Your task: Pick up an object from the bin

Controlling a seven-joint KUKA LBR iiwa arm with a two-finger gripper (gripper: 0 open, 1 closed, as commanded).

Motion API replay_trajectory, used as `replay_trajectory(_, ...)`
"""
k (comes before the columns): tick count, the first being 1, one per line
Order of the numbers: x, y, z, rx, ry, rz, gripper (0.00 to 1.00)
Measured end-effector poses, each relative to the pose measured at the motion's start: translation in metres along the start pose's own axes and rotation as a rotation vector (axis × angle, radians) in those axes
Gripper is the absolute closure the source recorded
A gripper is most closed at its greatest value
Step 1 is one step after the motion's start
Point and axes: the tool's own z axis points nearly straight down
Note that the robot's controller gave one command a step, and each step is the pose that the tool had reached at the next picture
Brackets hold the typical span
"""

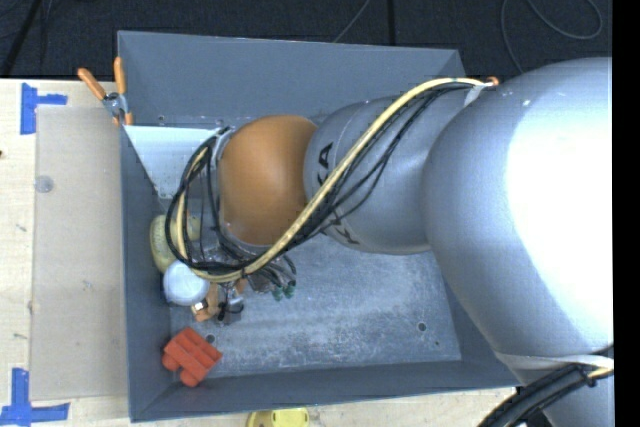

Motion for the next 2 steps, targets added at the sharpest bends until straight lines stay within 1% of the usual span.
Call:
replay_trajectory(1, -0.006, -0.003, -0.004, 0.001, -0.001, 0.007, 1.00)
replay_trajectory(2, -0.002, -0.002, -0.048, 0.000, 0.009, 0.010, 1.00)
